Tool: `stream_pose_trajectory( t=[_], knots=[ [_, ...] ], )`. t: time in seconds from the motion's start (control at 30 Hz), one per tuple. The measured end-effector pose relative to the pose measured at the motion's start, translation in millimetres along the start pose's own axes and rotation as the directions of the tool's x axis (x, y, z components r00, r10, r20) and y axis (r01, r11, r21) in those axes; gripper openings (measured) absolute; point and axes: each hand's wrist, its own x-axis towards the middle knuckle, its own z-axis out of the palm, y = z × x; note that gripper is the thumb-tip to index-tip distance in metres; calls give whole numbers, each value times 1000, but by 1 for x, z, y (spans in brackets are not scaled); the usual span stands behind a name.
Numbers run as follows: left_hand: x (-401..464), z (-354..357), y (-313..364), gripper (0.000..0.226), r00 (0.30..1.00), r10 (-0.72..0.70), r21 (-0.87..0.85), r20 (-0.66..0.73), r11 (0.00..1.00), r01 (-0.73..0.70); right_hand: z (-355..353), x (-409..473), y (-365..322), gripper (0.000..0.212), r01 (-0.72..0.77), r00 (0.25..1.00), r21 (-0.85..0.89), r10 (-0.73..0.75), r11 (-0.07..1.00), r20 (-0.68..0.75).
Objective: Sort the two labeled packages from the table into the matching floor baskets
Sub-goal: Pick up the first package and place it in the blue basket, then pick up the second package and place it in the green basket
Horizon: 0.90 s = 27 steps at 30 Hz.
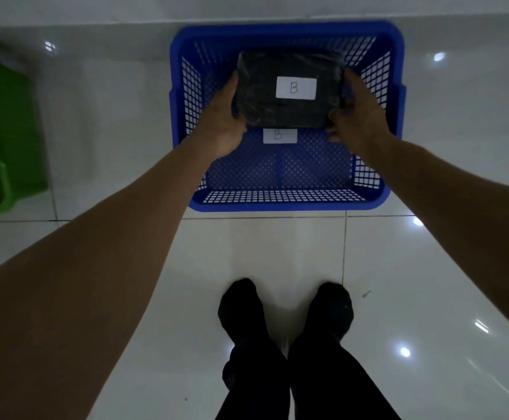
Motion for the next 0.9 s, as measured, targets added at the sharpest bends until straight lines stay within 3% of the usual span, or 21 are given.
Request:
stream_pose_trajectory(
  t=[0.23,0.37,0.57,0.9],
  knots=[
    [-12,-9,14,66,996,-90,64,15,994,89,-8,-6,-15,75,-116,986,81,105,990,129],
    [-43,-33,35,61,990,-136,172,27,977,129,-31,-36,-35,68,-137,989,-11,137,991,50],
    [-131,-99,116,44,990,-31,374,137,927,-23,-87,-123,-109,49,90,985,-335,-35,938,166],
    [-362,-258,346,42,970,231,499,-81,851,-161,-221,-342,-356,54,367,930,-444,-311,817,194]
  ],
)
